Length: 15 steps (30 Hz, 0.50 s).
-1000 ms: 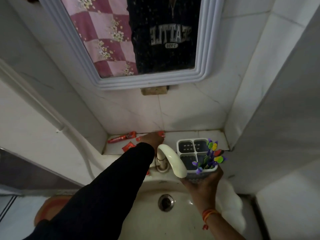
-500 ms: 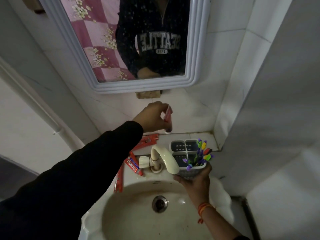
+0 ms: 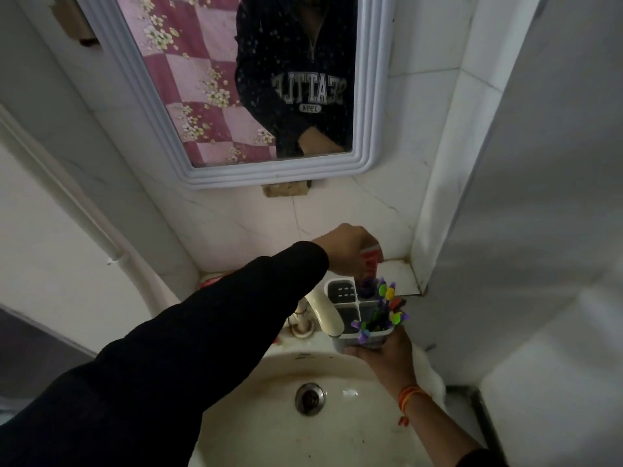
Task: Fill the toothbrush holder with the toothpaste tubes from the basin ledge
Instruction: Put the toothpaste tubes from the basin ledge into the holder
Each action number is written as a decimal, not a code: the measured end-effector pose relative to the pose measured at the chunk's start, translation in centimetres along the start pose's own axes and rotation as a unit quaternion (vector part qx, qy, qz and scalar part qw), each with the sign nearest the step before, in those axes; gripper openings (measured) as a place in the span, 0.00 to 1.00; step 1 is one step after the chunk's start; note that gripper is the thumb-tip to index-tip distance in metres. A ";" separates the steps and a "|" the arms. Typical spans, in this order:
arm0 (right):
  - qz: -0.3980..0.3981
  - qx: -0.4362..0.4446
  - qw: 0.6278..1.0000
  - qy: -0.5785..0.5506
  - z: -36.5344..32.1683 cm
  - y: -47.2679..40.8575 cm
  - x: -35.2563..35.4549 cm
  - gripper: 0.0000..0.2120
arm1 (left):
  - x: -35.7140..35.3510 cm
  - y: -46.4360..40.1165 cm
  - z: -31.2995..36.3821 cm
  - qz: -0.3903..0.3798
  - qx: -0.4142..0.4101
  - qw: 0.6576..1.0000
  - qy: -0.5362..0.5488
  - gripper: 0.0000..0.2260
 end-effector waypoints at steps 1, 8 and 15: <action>-0.011 -0.001 1.000 -0.002 0.0 -0.1 0.0 0.37 | -0.7 0.0 0.0 -0.014 -0.001 1.000 -0.013 0.17; -0.031 -0.047 0.998 0.036 1.7 -0.7 0.4 0.33 | 1.0 0.7 -5.8 0.018 0.124 0.975 0.182 0.10; -0.020 -0.046 0.998 0.041 2.3 -0.8 -0.2 0.23 | -2.6 2.2 -18.0 -0.031 0.244 0.962 -0.119 0.13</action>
Point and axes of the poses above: each hand's wrist, its own y-axis away from the middle knuckle, its own x-axis out of the back of the hand, z = x × y, the point moved 7 cm from there along -y, towards the middle knuckle, and after that the axes turned 7 degrees about z, right-handed, at the moved point
